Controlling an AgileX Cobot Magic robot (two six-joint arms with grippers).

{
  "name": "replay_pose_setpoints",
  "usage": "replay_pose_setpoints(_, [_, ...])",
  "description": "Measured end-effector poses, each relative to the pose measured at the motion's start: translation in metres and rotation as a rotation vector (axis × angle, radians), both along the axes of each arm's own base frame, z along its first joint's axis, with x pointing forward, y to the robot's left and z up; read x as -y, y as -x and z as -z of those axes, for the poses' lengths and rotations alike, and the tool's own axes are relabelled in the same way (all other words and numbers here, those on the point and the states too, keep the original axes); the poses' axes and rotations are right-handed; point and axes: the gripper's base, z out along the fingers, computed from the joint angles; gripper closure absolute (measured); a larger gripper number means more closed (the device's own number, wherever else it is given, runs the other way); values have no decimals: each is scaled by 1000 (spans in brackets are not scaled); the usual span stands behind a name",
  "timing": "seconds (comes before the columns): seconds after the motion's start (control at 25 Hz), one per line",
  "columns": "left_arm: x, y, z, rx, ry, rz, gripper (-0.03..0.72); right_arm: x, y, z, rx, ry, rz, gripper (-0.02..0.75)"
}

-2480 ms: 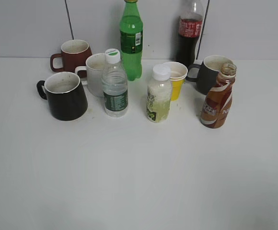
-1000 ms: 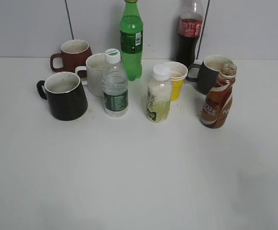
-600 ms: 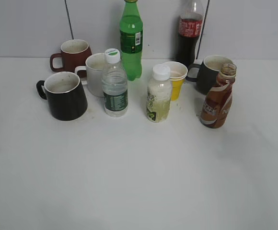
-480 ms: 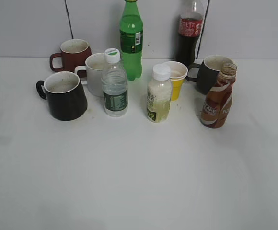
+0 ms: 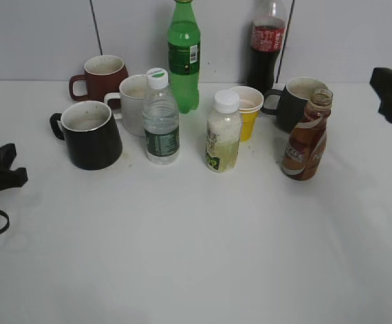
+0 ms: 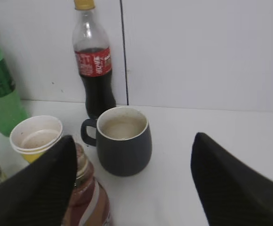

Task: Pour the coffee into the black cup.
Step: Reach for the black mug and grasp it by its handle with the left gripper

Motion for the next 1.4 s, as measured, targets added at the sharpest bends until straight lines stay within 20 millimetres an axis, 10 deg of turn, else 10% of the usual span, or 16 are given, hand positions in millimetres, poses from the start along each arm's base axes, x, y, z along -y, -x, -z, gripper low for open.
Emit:
replay_pose_setpoints(0.36, [1,-31,38,-60,-4,61,396,-11,15,63,-1,34,-67,173])
replay_pose_setpoints(0.8, [-19,-75,16,97,-84,310,358,-25,14,112,-63,-18,-209,173])
replay_pose_setpoints(1.4, [-3,-96,34,-5,-124,446,288,-26,13,119,-89,-33,-217,173])
